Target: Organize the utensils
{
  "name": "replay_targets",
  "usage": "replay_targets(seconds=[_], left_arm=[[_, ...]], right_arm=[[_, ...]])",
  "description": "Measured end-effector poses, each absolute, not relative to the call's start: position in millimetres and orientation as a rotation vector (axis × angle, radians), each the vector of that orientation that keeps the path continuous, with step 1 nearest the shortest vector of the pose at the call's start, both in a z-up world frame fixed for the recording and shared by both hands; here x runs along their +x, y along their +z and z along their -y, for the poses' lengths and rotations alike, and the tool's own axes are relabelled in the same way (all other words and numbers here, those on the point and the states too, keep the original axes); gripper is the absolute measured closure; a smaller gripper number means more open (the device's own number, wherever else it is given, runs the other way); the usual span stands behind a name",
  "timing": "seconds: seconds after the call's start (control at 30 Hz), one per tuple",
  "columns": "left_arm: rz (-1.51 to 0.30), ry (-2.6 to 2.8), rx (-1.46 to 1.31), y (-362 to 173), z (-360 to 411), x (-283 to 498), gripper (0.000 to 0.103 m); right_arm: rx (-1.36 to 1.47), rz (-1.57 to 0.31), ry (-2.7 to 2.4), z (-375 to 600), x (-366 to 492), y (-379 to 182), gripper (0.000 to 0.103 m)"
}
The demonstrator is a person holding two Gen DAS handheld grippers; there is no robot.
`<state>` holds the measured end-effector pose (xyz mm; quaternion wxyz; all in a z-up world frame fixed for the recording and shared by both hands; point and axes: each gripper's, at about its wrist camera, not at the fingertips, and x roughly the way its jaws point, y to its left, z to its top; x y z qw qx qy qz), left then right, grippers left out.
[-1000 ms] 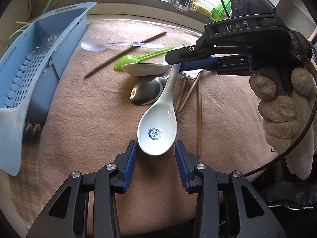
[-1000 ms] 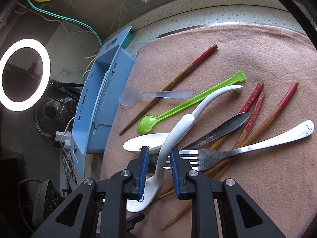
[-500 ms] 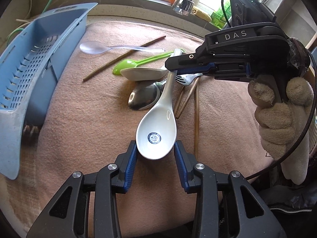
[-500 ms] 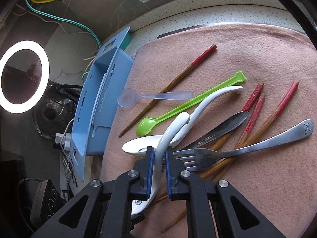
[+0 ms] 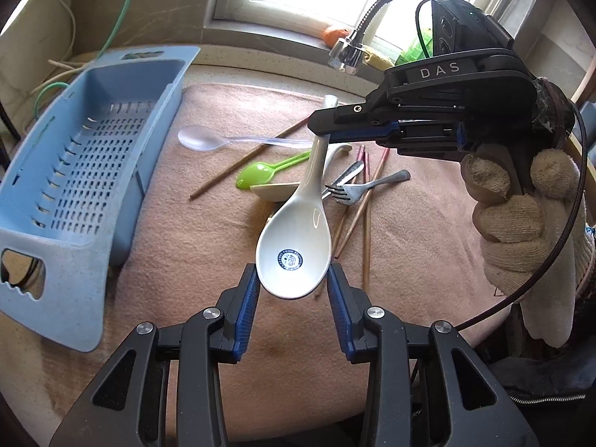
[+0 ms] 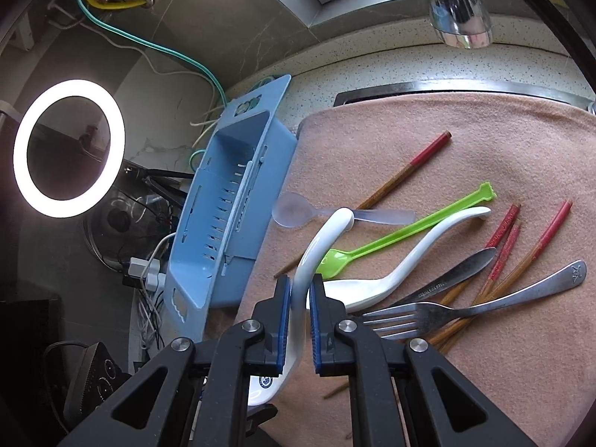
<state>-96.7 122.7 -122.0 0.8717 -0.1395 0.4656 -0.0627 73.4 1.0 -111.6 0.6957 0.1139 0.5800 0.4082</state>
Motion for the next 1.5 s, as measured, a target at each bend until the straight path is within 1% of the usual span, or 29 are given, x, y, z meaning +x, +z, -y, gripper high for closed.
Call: replay_targets(seconds=[0.2,0.43,0.7,0.93,1.03,1.07,1.13,1.17,1.2,1.23,1.27,1.5], left_arm=[[-0.932,-0.089,-0.302,-108,-152,-100,0.068],[-0.912,-0.026,-0.312,-105,-189,-97,0.068],[-0.924,0.031,-0.317,-111,-226,-96,0.068],[-0.944,0.058,-0.315,-115,-237,-97,0.068],[-0.95,0.075,-0.301,-115,-238,-96,0.068],[-0.953,0.081,-0.297,-115,-238,-95,0.068],[-0.953,0.101,-0.289,-114,-238,-95,0.066],[-0.953,0.109,-0.291,-113,-238,-95,0.061],[-0.953,0.119,-0.295,-113,-239,-95,0.054],[-0.953,0.128,-0.299,-112,-240,-96,0.052],[-0.951,0.131,-0.303,-112,-240,-97,0.051],[-0.942,0.131,-0.297,-107,-236,-100,0.051]], right_arm=[[0.258,-1.274,0.954,-37,76,-99,0.094],[0.219,-1.251,1.006,-89,74,-91,0.094],[0.158,-1.255,1.037,-140,75,-93,0.094],[0.098,-1.258,1.039,-159,73,-100,0.093],[0.041,-1.241,1.024,-165,71,-101,0.09],[0.027,-1.24,1.017,-165,71,-101,0.087],[0.02,-1.229,1.004,-164,71,-101,0.07],[0.022,-1.217,0.993,-163,72,-100,0.053],[0.024,-1.207,0.986,-161,73,-99,0.047],[0.021,-1.205,0.981,-160,73,-98,0.047],[0.021,-1.206,0.98,-159,74,-98,0.047],[0.007,-1.19,0.964,-148,74,-94,0.047]])
